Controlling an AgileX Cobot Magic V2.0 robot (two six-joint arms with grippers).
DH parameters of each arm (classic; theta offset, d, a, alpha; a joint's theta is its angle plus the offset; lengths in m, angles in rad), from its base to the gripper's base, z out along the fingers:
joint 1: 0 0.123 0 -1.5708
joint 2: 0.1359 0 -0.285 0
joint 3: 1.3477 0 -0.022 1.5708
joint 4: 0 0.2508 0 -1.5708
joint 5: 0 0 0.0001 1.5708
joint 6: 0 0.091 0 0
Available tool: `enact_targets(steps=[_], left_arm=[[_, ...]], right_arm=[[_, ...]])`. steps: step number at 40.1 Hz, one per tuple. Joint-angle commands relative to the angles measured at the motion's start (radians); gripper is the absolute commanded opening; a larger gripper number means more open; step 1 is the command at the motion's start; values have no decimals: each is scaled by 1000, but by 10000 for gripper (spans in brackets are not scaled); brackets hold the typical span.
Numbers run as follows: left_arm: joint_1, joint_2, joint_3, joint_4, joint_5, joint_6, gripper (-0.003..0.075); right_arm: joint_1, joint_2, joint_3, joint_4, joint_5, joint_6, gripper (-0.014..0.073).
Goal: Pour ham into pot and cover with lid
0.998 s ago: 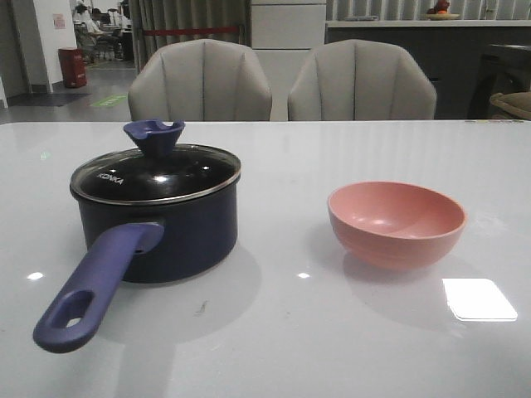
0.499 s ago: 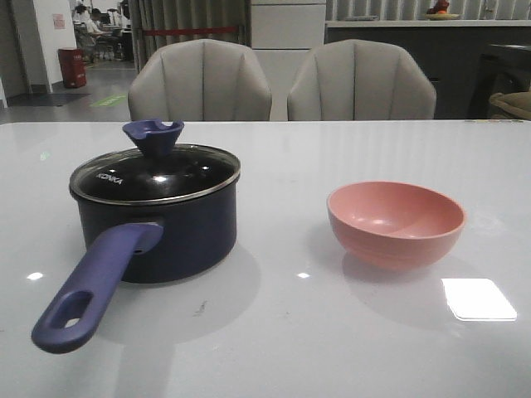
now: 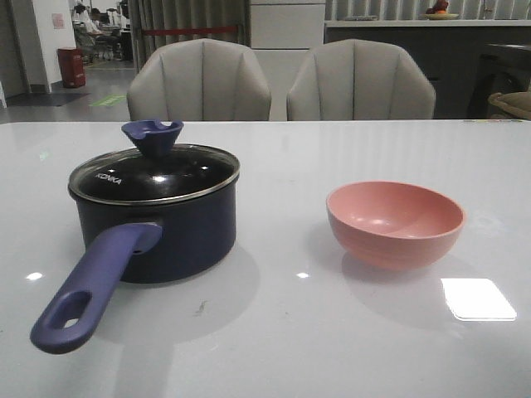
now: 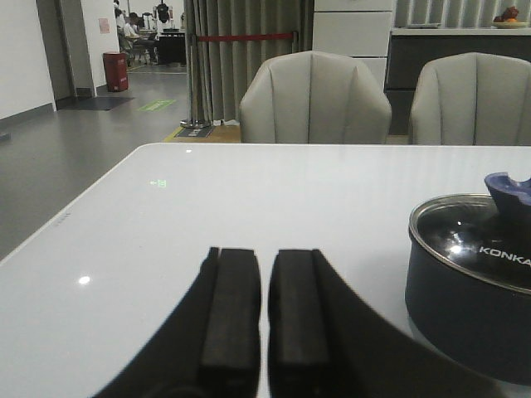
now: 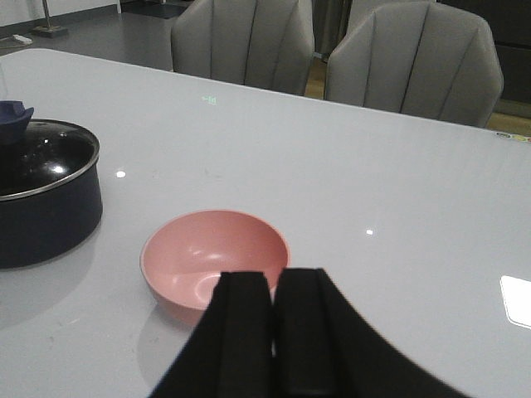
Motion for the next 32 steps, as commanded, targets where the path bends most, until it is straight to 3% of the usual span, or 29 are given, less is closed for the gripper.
enact_targets(steps=[1,27,32], left_arm=[[2,-17,22,-6,-86,1,132],[2,-17,22,-6,-86,1,132],[2,-17,22,-6,-86,1,132]], right_arm=[[0,6,-28,7,-69,-11,148],[-3,5,-1,7,-65,-5,148],[-3,-45,50,-131,-112,111,148]])
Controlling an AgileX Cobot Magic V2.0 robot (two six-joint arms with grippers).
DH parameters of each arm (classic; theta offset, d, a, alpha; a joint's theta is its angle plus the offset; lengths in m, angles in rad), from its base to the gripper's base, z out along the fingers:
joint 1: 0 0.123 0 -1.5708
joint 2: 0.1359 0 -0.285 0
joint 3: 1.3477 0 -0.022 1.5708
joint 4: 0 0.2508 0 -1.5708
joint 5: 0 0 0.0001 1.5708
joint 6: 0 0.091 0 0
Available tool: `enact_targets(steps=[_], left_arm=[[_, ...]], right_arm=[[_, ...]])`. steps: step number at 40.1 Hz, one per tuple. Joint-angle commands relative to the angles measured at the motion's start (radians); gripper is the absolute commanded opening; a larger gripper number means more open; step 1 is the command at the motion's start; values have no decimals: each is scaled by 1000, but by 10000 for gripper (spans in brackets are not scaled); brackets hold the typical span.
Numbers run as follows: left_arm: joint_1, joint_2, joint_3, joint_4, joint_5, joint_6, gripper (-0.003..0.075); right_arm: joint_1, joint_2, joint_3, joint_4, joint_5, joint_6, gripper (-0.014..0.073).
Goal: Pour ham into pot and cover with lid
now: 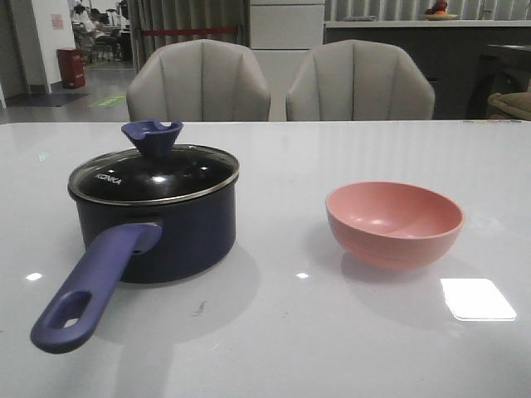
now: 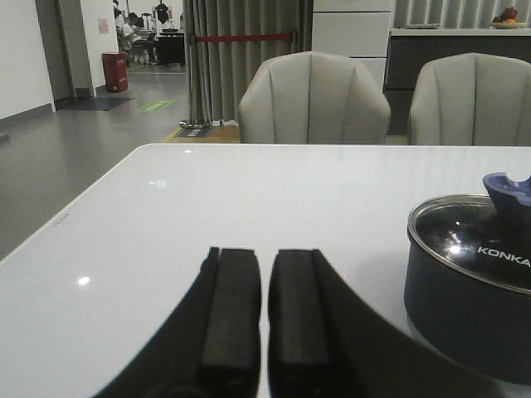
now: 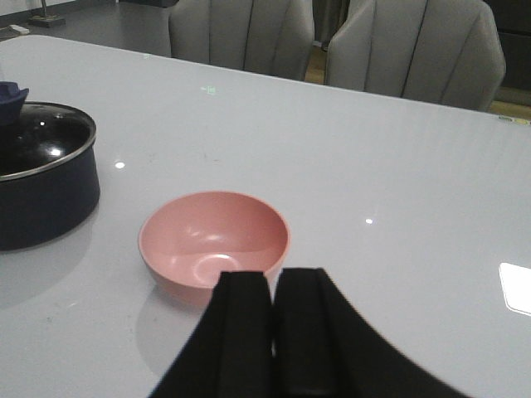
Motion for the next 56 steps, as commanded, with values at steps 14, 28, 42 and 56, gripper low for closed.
enact_targets(steps=[14,28,42,56], left_arm=[[2,-17,22,-6,-86,1,132],[2,-17,22,-6,-81,1,132],[2,-17,22,-6,-81,1,132],[2,-17,22,-6,-81,1,132]], right_arm=[[-5,-297,176,-331,-129,359,148],[-6,-303,188,-321,-138,360,148],[-6,-303,188,-321,-138,360,148],[-6,-303,188,-321,-138,360,148]])
